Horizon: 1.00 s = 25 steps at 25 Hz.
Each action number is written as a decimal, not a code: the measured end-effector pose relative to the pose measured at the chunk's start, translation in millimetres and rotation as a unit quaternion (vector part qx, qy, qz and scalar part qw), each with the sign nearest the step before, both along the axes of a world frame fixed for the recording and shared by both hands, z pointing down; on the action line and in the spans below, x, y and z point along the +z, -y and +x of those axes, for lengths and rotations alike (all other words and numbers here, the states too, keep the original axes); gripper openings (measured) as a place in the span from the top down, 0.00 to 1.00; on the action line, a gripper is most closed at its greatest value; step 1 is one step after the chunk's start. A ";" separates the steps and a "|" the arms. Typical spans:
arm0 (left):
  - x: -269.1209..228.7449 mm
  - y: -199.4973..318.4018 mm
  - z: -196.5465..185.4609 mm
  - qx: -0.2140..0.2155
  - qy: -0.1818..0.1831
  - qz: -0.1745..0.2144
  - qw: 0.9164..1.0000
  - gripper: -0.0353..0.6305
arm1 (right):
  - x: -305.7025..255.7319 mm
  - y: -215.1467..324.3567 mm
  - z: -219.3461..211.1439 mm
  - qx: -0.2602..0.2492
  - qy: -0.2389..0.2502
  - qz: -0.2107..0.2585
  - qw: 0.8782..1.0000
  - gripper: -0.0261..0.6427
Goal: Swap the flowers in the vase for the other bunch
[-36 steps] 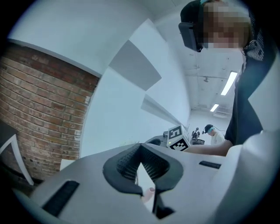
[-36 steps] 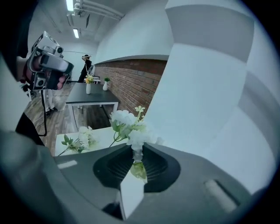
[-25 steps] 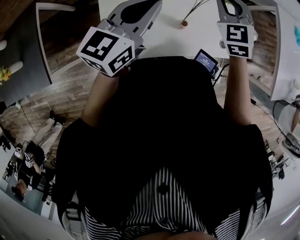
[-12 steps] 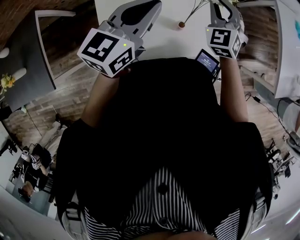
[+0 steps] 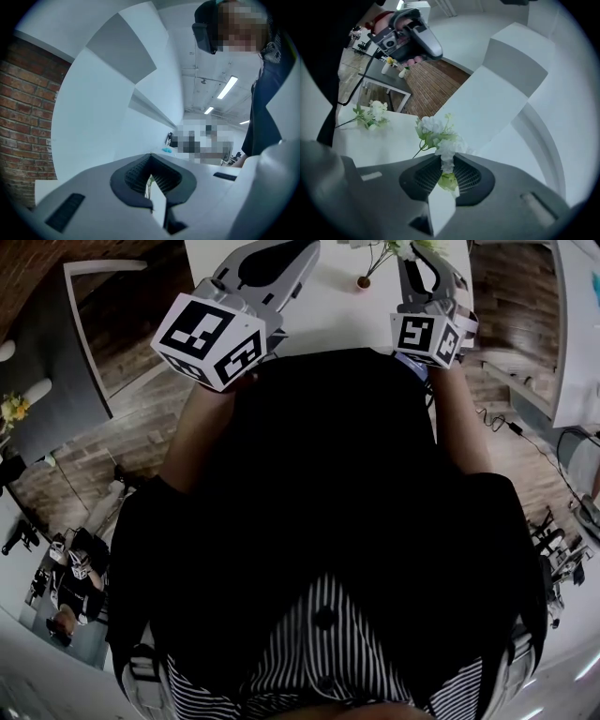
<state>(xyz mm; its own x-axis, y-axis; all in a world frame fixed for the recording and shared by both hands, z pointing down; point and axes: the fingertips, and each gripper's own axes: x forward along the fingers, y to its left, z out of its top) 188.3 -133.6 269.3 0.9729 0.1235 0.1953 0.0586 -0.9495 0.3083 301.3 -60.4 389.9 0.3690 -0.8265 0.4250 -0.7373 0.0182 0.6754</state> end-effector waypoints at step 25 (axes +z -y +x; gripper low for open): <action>-3.3 -23.4 8.3 0.040 -0.014 -0.017 0.999 0.95 | -71.1 -50.9 -60.6 -0.099 0.370 0.054 0.922 0.76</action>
